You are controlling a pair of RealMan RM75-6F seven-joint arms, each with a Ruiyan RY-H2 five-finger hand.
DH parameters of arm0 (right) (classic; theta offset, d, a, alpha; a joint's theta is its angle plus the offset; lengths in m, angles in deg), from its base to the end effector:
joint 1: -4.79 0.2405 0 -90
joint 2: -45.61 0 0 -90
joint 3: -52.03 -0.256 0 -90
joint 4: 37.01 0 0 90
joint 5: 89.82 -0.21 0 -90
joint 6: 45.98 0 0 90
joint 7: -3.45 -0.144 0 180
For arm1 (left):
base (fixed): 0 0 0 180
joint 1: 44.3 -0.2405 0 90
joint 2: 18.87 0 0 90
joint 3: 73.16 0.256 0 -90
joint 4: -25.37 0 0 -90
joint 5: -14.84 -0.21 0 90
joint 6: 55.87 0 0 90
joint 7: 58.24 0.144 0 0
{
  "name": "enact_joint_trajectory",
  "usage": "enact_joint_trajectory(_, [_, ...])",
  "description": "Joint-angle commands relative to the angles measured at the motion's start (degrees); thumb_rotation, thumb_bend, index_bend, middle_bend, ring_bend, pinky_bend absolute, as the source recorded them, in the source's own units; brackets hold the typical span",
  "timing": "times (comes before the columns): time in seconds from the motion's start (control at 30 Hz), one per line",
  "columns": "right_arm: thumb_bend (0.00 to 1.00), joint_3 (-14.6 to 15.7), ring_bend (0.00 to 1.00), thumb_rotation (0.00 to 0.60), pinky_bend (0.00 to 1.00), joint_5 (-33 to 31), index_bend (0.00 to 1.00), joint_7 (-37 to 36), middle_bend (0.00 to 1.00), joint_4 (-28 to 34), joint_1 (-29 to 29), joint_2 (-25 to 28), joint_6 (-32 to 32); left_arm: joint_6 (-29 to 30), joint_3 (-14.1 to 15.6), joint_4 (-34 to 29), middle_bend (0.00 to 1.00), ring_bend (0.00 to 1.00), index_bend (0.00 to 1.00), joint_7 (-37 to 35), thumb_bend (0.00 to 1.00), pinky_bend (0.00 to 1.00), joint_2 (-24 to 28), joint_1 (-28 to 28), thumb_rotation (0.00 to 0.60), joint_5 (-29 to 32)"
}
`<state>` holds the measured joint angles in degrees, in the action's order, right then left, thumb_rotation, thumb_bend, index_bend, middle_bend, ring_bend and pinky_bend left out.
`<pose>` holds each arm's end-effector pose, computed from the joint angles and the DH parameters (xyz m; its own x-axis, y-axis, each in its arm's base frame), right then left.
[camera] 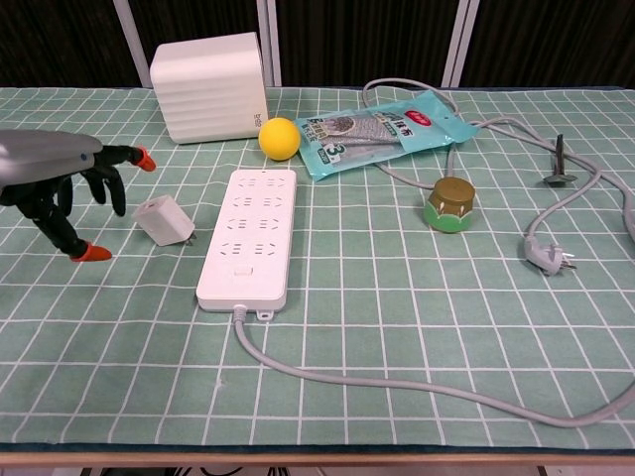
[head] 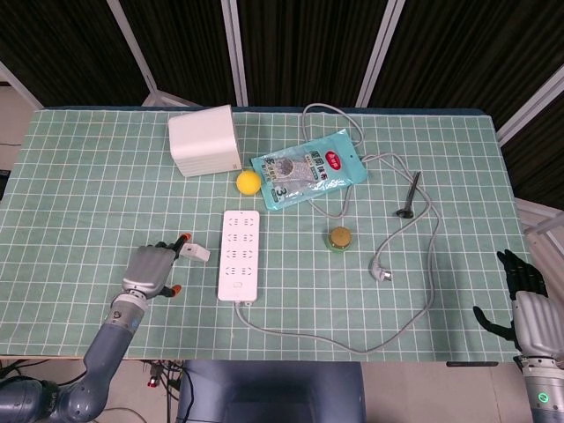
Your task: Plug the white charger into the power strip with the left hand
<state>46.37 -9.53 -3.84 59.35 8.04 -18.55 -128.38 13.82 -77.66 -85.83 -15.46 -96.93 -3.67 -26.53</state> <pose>-0.3132 -0.1808 0.1577 0.1921 -0.0017 0.9814 -0.9759 0.1048 0.1912 -0.1608 0.2841 0.0283 0.5196 0.3689 0.7707 0.8532 -0.1766 -0.4907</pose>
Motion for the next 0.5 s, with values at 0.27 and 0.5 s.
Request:
enact_joint_trajectory(0.27, [0.34,0.02,0.00,0.600,0.00,-0.15,0.00,-0.25,0.00,0.14,0.01,0.14,0.22,-2.14,-2.94,4.66,0.26,0.11,0.26,-3.95,0.21,0.18,0.70,1.02,0.600,-2.18])
enact_joint_trajectory(0.5, [0.34,-0.04,0.00,0.600,0.00,-0.37,0.00,-0.39,0.00,0.23,0.04,0.20,0.40,-7.21,-3.67,8.76,0.30,0.11,0.32,-3.20,0.23,0.18,0.04,3.71,0.600,2.10])
